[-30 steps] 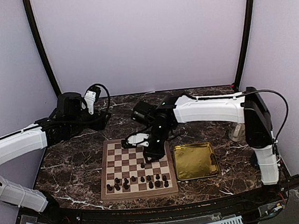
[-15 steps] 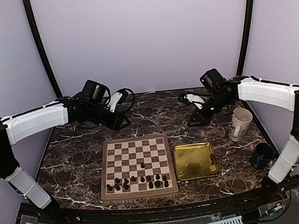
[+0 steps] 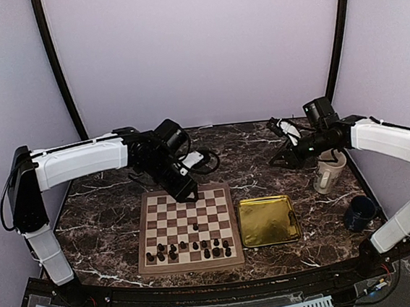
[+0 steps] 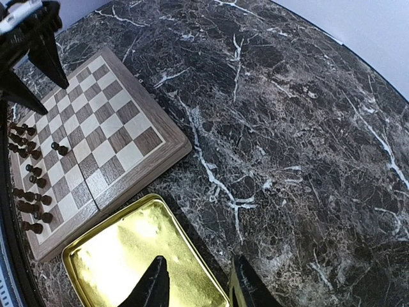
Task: Set up the chess pieces on the board
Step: Pick up the pawn from the chessboard.
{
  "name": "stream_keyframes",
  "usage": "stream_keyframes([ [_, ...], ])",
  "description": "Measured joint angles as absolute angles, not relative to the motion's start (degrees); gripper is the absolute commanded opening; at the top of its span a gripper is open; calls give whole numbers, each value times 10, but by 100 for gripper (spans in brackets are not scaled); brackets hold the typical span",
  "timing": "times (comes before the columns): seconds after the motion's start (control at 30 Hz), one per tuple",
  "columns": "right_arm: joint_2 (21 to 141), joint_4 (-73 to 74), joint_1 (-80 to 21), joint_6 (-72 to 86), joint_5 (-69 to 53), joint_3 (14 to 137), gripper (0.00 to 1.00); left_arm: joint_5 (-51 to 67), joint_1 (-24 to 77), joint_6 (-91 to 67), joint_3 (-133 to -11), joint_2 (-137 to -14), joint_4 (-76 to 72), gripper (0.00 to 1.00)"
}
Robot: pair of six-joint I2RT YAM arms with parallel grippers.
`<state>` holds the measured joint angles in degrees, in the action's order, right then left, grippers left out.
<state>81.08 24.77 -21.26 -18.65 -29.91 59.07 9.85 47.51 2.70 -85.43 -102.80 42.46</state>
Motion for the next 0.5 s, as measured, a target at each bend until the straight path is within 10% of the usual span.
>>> stream_keyframes([
  [0.5, 814, 238, -212, -194, -309, 590, 34, 107, 515, 49, -863, -1093, 478, 44],
])
